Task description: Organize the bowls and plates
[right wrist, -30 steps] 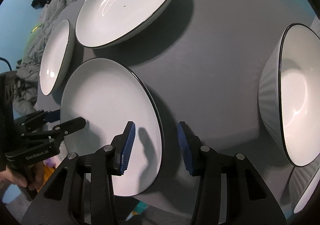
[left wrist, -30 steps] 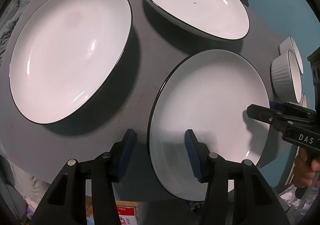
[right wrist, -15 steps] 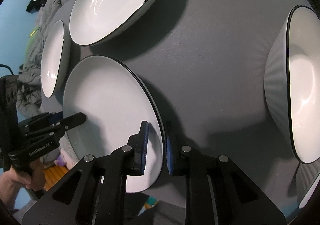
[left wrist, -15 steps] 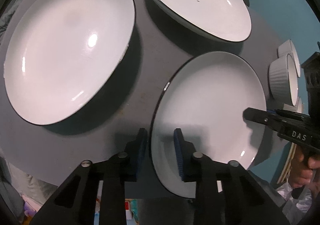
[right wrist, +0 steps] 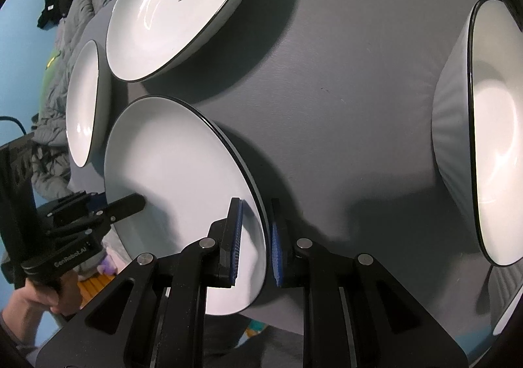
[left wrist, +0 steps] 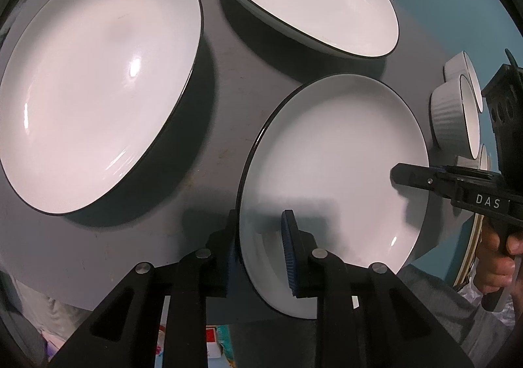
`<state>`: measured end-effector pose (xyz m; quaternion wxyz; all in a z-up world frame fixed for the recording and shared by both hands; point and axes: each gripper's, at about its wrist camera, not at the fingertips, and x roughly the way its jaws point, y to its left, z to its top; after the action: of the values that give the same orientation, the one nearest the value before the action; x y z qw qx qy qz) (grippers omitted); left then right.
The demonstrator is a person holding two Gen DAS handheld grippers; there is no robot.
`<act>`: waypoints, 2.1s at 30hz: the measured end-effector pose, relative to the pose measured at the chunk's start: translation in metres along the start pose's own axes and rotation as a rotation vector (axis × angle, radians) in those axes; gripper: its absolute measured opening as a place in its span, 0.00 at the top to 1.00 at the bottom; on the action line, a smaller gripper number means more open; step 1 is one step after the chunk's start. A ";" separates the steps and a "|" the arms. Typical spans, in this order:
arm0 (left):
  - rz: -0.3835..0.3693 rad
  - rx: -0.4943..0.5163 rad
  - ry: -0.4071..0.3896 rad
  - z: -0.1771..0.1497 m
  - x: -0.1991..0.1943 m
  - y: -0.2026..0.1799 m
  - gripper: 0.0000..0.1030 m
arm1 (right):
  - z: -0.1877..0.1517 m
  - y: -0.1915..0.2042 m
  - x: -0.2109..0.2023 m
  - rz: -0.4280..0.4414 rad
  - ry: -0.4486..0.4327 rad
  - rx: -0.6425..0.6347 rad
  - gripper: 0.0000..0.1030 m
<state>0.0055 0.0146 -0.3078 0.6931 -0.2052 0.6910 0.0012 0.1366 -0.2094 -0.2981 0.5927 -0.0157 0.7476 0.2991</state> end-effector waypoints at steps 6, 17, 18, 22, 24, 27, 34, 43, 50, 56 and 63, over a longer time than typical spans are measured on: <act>0.002 -0.015 0.003 0.006 -0.002 -0.006 0.77 | 0.001 0.006 0.002 -0.004 0.002 -0.004 0.84; -0.011 -0.045 0.015 0.012 -0.002 0.008 0.77 | 0.000 0.023 0.000 -0.029 0.006 -0.024 0.85; -0.012 -0.043 0.015 0.013 -0.002 0.009 0.77 | 0.001 0.023 0.000 -0.025 0.007 -0.024 0.85; -0.002 -0.030 0.021 0.023 -0.003 0.016 0.77 | 0.004 0.025 0.001 -0.019 0.012 -0.022 0.85; 0.003 -0.023 0.014 0.027 -0.008 0.015 0.77 | 0.005 0.026 0.000 -0.013 0.007 -0.023 0.85; -0.001 -0.025 0.008 0.032 -0.014 0.017 0.77 | 0.006 0.028 -0.004 -0.004 0.001 -0.017 0.85; -0.013 -0.031 -0.010 0.046 -0.027 0.026 0.77 | 0.016 0.034 -0.022 0.001 -0.019 -0.020 0.86; -0.002 -0.008 -0.053 0.085 -0.045 0.034 0.76 | 0.041 0.040 -0.035 0.019 -0.056 -0.026 0.87; 0.026 0.008 -0.082 0.122 -0.055 0.039 0.76 | 0.075 0.047 -0.041 0.011 -0.080 -0.046 0.87; 0.055 0.014 -0.087 0.142 -0.049 0.027 0.75 | 0.104 0.043 -0.040 0.022 -0.080 -0.040 0.87; 0.083 -0.001 -0.067 0.175 -0.034 0.023 0.74 | 0.126 0.041 -0.033 0.028 -0.056 -0.030 0.87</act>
<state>0.1654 0.0953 -0.2886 0.7152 -0.1766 0.6752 0.0370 0.2412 -0.1279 -0.2652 0.6089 -0.0060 0.7263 0.3189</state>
